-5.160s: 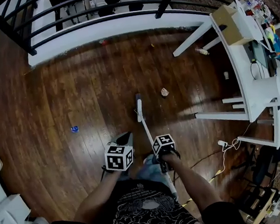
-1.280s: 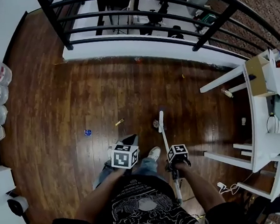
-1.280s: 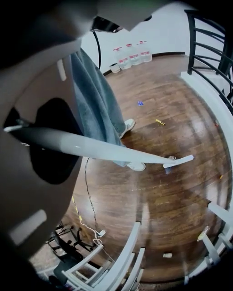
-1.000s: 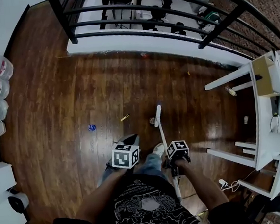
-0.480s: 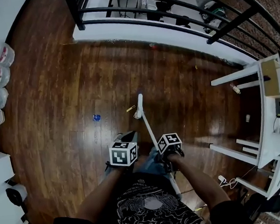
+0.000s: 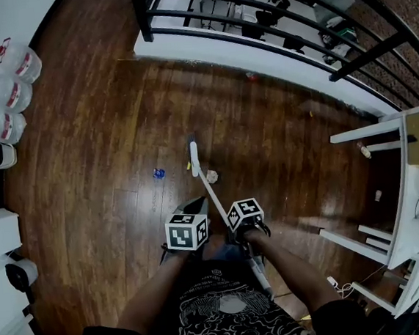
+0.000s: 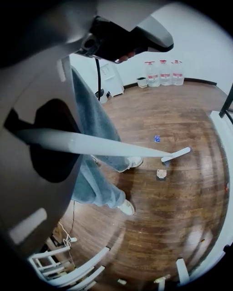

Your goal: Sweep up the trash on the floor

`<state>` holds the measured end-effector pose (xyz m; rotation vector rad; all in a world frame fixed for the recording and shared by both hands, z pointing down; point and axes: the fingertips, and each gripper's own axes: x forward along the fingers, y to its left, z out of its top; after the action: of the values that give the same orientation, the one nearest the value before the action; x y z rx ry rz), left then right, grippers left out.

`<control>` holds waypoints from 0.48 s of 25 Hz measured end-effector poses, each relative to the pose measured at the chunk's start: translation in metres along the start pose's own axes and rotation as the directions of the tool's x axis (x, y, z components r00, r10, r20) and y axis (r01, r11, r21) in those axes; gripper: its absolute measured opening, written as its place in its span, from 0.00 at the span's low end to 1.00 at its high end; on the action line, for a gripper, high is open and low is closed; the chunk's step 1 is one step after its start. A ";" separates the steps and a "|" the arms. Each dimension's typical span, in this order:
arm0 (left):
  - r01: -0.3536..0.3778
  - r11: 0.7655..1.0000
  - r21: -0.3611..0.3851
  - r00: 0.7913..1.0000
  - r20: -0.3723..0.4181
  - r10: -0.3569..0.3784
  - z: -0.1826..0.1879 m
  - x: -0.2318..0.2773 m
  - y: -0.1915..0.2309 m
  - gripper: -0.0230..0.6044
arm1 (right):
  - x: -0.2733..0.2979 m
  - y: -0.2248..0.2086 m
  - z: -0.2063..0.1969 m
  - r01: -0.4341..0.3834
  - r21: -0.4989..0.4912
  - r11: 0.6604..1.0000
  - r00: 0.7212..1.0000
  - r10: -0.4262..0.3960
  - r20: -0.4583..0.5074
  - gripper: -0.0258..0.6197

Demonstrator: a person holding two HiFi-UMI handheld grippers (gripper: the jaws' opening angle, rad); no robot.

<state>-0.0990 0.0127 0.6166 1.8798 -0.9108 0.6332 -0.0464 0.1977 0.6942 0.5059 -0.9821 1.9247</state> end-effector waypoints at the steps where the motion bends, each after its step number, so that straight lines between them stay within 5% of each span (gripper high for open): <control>1: -0.006 1.000 -0.006 1.000 0.003 0.006 -0.001 -0.002 0.003 0.04 | 0.003 0.004 0.001 0.006 -0.014 1.000 1.000 -0.006 -0.008 0.04; 12: -0.047 0.998 -0.051 0.998 0.037 0.049 -0.002 -0.023 0.029 0.04 | 0.017 0.035 -0.001 0.002 -0.115 0.993 0.999 -0.006 -0.035 0.04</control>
<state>-0.1361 0.0135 0.6156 1.8354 -0.9909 0.5994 -0.0846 0.1975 0.6894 0.4064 -1.0609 1.8551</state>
